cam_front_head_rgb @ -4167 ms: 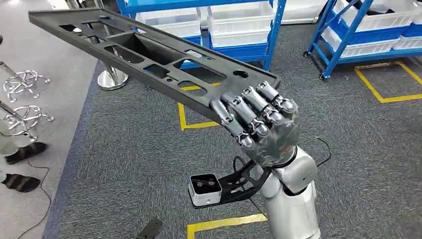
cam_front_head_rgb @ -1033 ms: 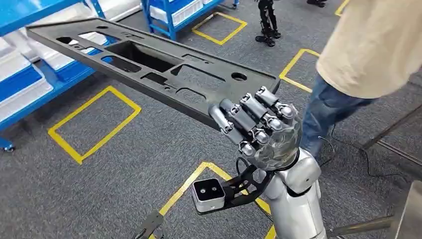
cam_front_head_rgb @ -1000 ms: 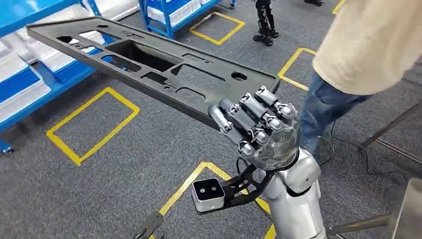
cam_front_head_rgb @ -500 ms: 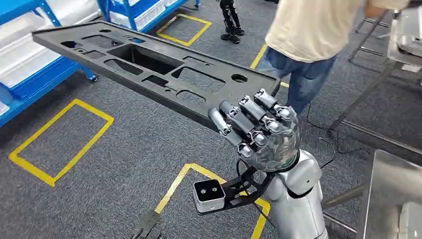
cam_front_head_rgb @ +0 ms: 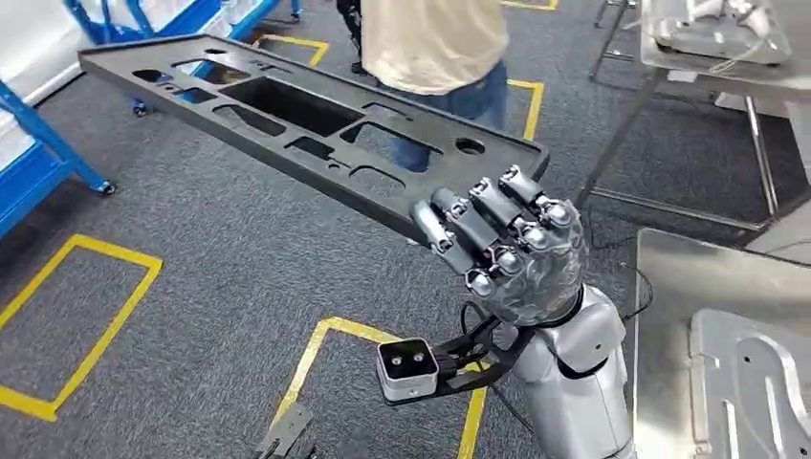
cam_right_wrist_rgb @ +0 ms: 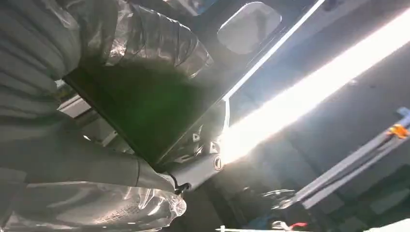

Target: Take the parts from the cabinet and place them on the table.

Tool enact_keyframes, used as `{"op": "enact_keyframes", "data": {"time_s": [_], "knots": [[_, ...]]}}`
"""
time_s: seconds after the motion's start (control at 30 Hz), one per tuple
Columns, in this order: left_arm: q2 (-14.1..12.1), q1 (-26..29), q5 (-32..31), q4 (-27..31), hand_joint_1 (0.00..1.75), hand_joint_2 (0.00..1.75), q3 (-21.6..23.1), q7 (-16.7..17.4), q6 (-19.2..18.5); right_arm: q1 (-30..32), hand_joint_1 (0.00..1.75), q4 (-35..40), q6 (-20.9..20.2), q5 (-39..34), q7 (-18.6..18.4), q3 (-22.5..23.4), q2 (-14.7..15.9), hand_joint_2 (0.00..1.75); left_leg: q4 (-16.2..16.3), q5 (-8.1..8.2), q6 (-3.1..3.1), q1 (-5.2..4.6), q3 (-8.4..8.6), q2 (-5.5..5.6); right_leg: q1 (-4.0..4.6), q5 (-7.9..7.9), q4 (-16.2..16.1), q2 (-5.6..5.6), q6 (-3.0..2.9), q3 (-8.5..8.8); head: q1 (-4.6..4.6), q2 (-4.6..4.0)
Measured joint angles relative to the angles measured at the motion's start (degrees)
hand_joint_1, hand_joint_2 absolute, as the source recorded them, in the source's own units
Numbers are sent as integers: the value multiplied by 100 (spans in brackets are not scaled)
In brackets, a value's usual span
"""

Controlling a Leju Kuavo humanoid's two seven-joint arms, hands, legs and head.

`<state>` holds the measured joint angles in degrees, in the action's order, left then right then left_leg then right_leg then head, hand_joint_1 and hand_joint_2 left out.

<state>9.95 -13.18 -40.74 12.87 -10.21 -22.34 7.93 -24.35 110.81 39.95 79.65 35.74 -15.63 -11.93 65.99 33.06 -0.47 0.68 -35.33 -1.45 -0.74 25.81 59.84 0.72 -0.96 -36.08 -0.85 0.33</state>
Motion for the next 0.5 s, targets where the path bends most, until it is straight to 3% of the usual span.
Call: {"op": "enact_keyframes", "data": {"time_s": [0.07, 0.1, 0.13, 0.2, 0.23, 0.27, 0.37, 0.4, 0.43, 0.47, 0.5], "knots": [[0, 32, -2, 0, 0, 175, -2, 0, 0, 4, 175, 0, 0, 0, -22, 0, 2, 175, 829, 328, -30, 2, -378, 70, 2, -8, 6, -161, -11, -11, 2, 0], [0, 41, -2, 0, 0, 175, -2, 0, 0, 10, 175, 0, 0, 2, -26, 0, 7, 175, 1007, 312, -34, 2, -466, 83, 3, -9, 15, -246, -10, -12, 0, 0], [0, 43, -2, 0, 0, 175, -2, 0, 0, 16, 175, 0, 0, 2, -26, 0, 13, 175, 908, 172, -24, 3, -427, 86, 2, -9, 24, -325, -10, -10, 0, 0], [-7, 30, -2, 0, 0, 175, -2, 0, 2, 15, 175, 0, 0, 2, -26, 0, 15, 175, 92, -358, 27, 3, -67, 161, 0, -8, 48, -497, -8, -3, 0, 0], [-7, 23, -2, 0, 0, 175, -4, 0, 4, 15, 175, 2, 0, 2, -31, 0, 15, 175, -395, -589, 65, 6, 144, 343, -3, -9, 53, -566, -5, -2, 0, 0], [-11, 23, -2, 0, 0, 175, -7, 0, 4, 9, 175, 2, 0, 2, -35, 0, 15, 175, -534, -524, 96, 27, 210, 622, 15, -25, 55, -616, 36, -30, 4, 0], [-2, 24, -11, 0, 0, 175, -15, -4, 4, 10, 175, 15, 2, 2, -39, 0, 26, 175, -646, -525, 112, -8, 234, 526, -55, -108, 20, -794, 163, -117, -2, 0], [0, 16, -22, 0, 0, 175, -13, -4, 9, 13, 175, 15, 2, 2, -44, 0, 35, 175, -701, -561, 156, 0, 253, 447, -42, -145, -20, -873, 220, -118, 4, 0], [11, -2, -30, 0, 0, 175, -15, -4, 9, 19, 175, 17, 2, 2, -52, 0, 46, 175, -791, -618, 207, 72, 278, 351, -32, -102, 18, -752, 234, -129, 2, 0], [11, -11, -44, 0, 0, 175, -15, -7, 13, 8, 175, 28, 2, 2, -52, 0, 57, 175, -834, -643, 236, 50, 293, 298, 13, 17, 142, -408, 257, -175, 24, 0], [17, -17, -50, 0, 0, 175, -15, -7, 15, 0, 175, 28, 2, 0, -55, 0, 57, 175, -838, -654, 257, 36, 290, 228, 9, 243, 452, -231, 262, -315, 33, 0]]}}
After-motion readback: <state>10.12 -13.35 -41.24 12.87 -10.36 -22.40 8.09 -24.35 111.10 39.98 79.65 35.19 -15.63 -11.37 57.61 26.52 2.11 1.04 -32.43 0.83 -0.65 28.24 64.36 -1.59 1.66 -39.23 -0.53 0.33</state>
